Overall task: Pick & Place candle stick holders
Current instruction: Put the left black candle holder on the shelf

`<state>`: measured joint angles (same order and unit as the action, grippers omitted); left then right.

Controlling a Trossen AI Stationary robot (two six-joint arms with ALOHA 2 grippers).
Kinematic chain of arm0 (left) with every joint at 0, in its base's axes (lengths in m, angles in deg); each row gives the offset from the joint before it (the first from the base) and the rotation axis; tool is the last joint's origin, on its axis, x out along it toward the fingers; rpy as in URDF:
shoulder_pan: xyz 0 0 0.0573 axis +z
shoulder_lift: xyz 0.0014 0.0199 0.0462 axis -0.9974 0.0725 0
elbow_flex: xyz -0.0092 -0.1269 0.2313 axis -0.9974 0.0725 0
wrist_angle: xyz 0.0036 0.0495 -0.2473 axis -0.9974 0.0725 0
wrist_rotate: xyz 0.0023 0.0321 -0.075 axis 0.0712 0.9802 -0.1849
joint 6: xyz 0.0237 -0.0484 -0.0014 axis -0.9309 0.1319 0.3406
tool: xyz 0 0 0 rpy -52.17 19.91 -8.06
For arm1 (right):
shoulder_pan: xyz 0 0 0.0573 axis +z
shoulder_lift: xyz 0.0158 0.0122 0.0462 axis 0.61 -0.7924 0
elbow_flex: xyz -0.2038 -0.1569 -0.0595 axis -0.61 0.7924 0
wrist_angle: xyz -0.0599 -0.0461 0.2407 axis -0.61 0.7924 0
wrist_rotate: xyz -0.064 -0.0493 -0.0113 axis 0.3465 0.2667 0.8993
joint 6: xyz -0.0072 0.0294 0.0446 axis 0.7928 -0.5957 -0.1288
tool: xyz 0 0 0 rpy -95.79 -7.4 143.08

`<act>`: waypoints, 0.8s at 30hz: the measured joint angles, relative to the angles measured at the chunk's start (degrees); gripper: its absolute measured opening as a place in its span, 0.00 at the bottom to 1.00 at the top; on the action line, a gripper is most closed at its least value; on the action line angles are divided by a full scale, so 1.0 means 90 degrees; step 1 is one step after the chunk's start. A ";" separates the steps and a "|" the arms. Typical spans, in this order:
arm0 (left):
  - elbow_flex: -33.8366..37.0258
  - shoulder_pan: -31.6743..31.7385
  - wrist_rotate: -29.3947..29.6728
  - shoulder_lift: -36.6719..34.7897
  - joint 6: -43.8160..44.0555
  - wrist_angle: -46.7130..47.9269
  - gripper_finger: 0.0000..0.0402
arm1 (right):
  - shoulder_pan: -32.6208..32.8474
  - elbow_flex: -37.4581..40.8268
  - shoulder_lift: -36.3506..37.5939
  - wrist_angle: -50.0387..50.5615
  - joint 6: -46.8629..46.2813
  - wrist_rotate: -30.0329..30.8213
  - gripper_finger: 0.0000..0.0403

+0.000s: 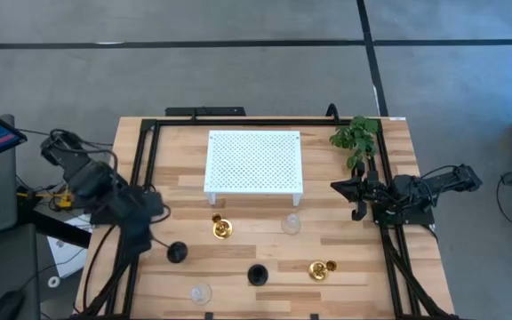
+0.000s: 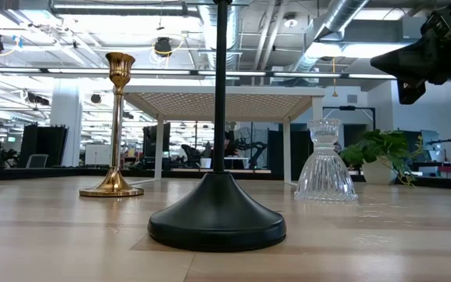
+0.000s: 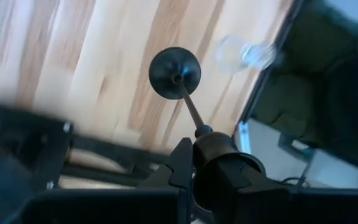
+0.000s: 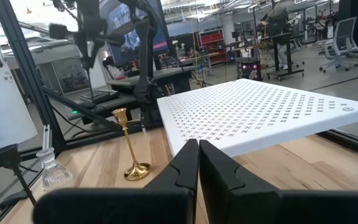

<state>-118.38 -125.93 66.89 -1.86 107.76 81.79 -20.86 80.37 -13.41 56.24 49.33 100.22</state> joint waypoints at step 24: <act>-0.1190 0.1607 0.0136 0.1525 -0.1520 -0.0002 0.05 | -0.0148 -0.0534 -0.2518 -0.2258 -0.0051 0.0004 0.00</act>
<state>-129.09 -111.47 68.12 11.87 94.08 81.77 -22.19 75.57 -36.07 35.92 48.87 100.25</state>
